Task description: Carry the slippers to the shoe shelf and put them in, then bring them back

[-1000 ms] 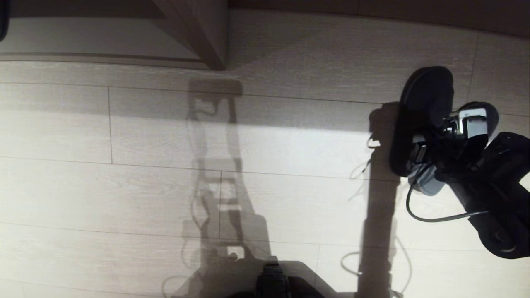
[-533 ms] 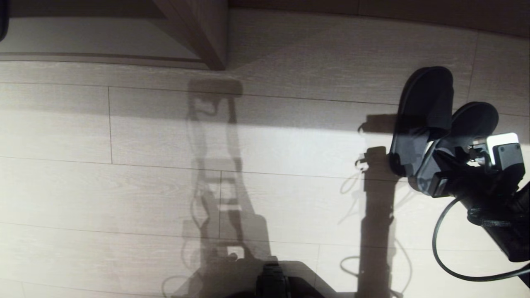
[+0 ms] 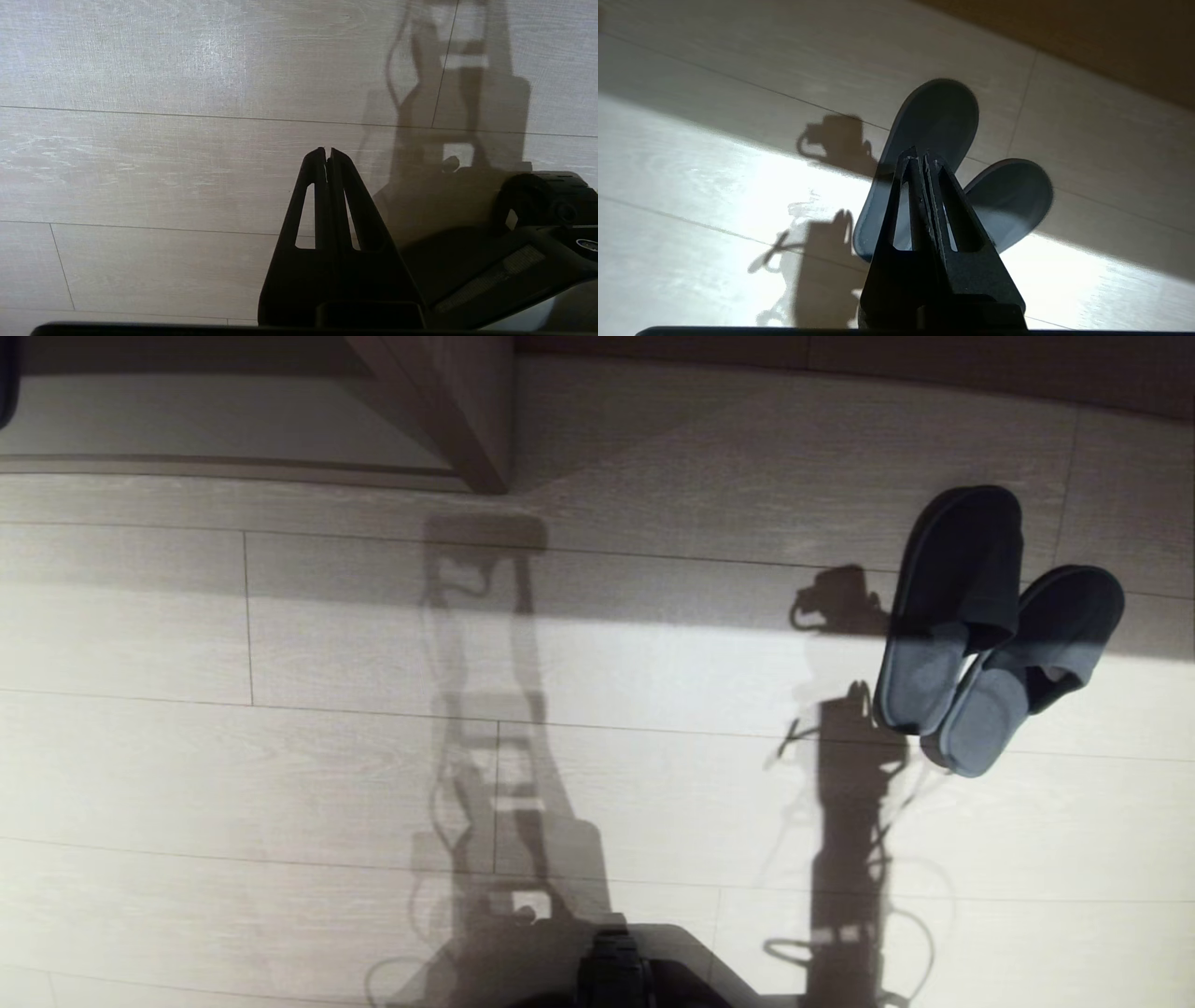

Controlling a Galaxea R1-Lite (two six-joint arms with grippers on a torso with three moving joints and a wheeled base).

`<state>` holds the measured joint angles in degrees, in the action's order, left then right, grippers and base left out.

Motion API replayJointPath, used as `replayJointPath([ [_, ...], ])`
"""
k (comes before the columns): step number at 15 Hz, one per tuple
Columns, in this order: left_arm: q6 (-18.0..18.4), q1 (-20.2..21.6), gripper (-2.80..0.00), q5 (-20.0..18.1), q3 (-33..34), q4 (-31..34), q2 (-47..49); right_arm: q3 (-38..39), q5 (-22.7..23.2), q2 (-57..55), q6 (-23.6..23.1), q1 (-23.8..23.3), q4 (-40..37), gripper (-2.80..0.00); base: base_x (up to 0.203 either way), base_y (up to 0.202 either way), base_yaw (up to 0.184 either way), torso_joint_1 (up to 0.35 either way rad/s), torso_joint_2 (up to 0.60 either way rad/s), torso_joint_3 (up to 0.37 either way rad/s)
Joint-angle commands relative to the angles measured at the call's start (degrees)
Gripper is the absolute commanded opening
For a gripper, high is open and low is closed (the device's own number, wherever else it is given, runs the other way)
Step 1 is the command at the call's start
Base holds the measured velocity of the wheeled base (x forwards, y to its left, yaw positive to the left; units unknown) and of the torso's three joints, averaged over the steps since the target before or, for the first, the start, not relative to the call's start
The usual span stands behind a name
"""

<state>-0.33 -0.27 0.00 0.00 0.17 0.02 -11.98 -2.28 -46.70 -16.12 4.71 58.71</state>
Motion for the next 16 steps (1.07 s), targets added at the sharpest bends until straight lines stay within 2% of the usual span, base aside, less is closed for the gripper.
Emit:
replayJointPath([
  [1,-0.02,0.0,-2.8,0.0,0.09,0.01,-0.11,-0.6,0.82,17.63,-0.11,-0.18,-14.42,-2.8,0.0,0.0,0.0,0.0,0.0,0.0],
  [3,-0.02,0.0,-2.8,0.0,0.09,0.01,-0.11,-0.44,2.43,27.07,1.59,-1.86,-28.03,-2.8,0.0,0.0,0.0,0.0,0.0,0.0],
  [6,-0.02,0.0,-2.8,0.0,0.0,0.01,-0.11,3.99,5.15,34.88,4.2,-3.98,-36.9,-2.8,0.0,0.0,0.0,0.0,0.0,0.0],
  [8,-0.02,0.0,-2.8,0.0,0.0,0.01,-0.1,5.99,5.26,40.36,4.33,-4.29,-41.35,-2.8,0.0,0.0,0.0,0.0,0.0,0.0],
  [10,-0.02,0.0,-2.8,0.0,0.09,0.01,-0.11,8.39,4.47,46.52,4.51,-4.49,-54.59,-2.8,0.0,0.0,0.0,0.0,0.0,0.0],
  [12,-0.02,0.0,-2.8,0.0,0.09,0.01,-0.1,12.1,3.52,46.83,4.54,-4.6,-55.96,-2.8,0.0,0.0,0.0,0.0,0.0,0.0],
  [15,-0.02,0.0,-2.8,0.0,0.09,0.01,-0.02,11.98,4.13,46.85,6.26,-4.62,-56.12,-2.8,0.0,0.0,0.0,0.0,0.0,0.0],
  [16,-0.02,0.0,-2.8,0.0,0.09,0.01,-0.11,11.96,3.96,46.78,8.43,-4.62,-57.6,-2.8,0.0,0.0,0.0,0.0,0.0,0.0],
])
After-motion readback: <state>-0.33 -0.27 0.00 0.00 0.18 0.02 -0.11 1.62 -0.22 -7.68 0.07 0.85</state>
